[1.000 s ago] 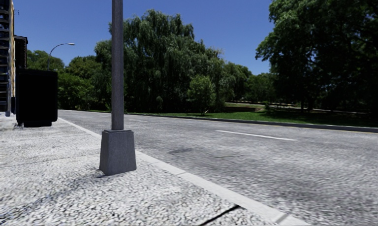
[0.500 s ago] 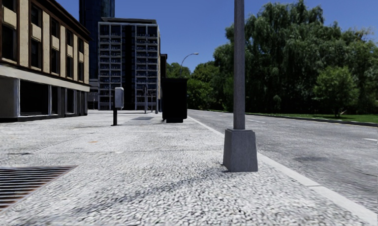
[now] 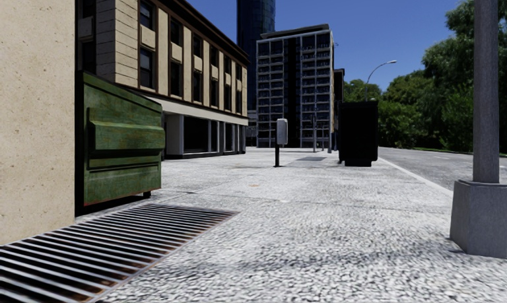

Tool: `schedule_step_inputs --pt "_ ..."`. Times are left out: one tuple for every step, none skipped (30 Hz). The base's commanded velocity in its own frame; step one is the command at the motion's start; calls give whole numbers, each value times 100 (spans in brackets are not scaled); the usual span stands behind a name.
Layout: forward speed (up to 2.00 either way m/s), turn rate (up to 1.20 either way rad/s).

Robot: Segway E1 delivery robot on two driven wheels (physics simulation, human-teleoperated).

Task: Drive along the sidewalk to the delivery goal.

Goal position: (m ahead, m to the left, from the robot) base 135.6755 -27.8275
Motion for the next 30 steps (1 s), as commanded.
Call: schedule_step_inputs --pt "200 0" --pt "200 0" --pt "200 0" --pt "200 0" --pt "200 0" --pt "200 0" --pt "200 0" --pt "200 0" --pt "196 0" --pt "195 0" --pt "194 0" --pt "191 0" --pt "188 0" --pt "187 0" --pt "187 0" --pt "187 0" --pt "187 0" --pt "186 -68" --pt "186 -68" --pt "186 -92" --pt "186 -102" --pt "186 -103" --pt "186 -19" --pt "186 -4" --pt "186 -4" --pt "186 0" --pt "186 0" --pt "186 0" --pt "186 0" --pt "186 0"
